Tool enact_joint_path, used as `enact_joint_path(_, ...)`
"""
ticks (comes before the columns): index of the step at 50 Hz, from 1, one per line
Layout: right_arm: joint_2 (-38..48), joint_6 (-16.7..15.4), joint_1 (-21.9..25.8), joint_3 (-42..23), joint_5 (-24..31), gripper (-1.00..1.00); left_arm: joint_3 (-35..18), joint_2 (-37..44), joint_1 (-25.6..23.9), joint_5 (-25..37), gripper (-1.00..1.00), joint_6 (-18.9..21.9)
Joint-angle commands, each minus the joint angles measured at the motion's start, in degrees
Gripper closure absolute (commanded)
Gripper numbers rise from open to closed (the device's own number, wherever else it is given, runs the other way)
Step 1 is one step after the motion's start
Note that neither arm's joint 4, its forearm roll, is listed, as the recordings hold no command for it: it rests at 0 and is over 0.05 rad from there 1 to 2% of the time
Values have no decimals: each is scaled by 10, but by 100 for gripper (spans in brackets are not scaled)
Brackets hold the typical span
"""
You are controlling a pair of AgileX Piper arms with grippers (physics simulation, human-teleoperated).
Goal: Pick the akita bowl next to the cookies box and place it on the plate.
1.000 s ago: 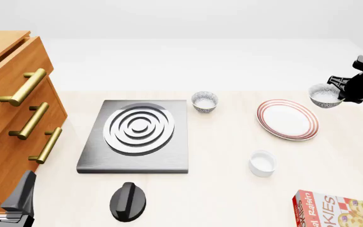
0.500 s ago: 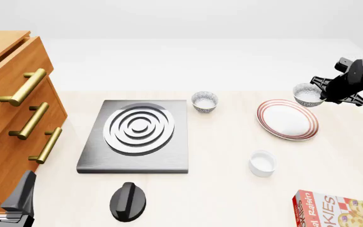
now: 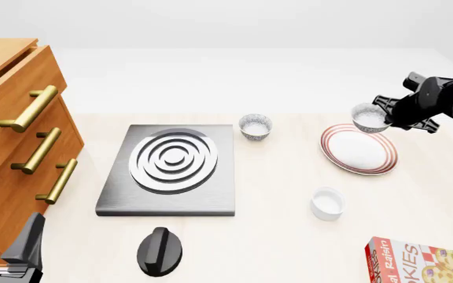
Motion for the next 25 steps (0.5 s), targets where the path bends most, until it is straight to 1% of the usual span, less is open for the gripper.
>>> enact_joint_path(1, -21, 10, 16, 36, -21, 100, 0, 0, 0, 0, -100, 0)
enact_joint_path(15, -38, 17, 26, 82, -45, 100, 0, 0, 0, 0, -100, 0)
enact_joint_path(25, -36, 18, 28, 101, -60, 100, 0, 0, 0, 0, -100, 0)
